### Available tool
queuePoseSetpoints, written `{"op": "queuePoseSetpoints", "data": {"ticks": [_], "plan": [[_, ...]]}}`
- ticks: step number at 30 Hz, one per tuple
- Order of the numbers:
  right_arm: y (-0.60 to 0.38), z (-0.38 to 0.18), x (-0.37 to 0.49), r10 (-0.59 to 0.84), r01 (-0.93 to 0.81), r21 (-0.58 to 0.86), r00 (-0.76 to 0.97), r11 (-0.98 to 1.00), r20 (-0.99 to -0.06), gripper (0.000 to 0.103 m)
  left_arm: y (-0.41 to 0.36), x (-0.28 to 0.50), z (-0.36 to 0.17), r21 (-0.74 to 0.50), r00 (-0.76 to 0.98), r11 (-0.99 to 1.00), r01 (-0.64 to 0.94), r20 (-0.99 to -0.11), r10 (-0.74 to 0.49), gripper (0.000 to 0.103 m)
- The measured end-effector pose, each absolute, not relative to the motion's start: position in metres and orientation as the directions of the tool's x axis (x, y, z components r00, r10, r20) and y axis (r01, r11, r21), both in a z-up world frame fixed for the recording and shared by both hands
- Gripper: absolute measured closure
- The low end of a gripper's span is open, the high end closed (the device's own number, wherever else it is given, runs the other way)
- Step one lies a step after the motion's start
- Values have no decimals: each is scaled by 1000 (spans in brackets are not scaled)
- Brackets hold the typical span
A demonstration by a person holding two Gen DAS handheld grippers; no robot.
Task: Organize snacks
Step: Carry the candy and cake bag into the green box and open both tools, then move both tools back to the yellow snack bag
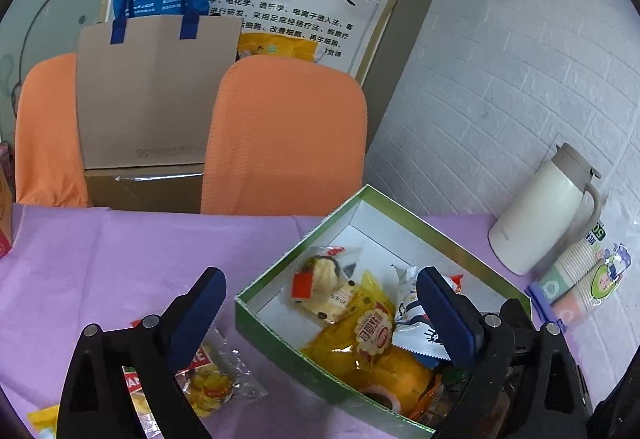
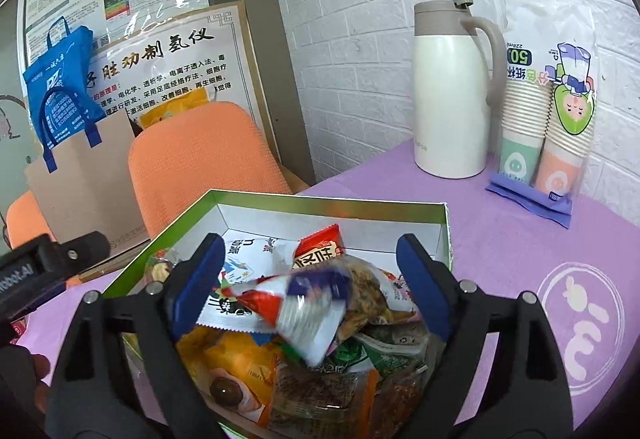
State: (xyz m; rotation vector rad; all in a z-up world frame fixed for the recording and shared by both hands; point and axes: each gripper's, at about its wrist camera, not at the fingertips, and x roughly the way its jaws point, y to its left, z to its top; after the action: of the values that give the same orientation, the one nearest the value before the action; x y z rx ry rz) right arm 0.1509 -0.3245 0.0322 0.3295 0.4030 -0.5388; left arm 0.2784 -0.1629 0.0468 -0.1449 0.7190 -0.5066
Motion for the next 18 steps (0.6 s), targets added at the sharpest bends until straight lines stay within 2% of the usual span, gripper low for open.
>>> {"op": "queuePoseSetpoints", "data": {"ticks": [4,8,10,13,16,18], "plan": [[-324,32,153,-392,529,217,797,820,-460,12,-142,274,51,-278,665,890,362,-592,-456,5],[-312,41,146,-367,478,237,844,846,-391,12,-113,256,58,-282,674,897,340,-593,-442,5],[-301,46,142,-351,442,234,870,866,-346,7,-97,244,62,-271,685,905,327,-592,-425,5],[-282,52,141,-303,373,221,907,901,-293,6,-64,219,68,-234,727,931,279,-583,-364,5],[-260,53,146,-222,286,204,932,936,-288,6,-23,197,65,-223,768,957,187,-574,-284,5],[-245,52,150,-151,214,196,944,957,-292,6,2,187,55,-219,766,968,122,-600,-232,5]]}}
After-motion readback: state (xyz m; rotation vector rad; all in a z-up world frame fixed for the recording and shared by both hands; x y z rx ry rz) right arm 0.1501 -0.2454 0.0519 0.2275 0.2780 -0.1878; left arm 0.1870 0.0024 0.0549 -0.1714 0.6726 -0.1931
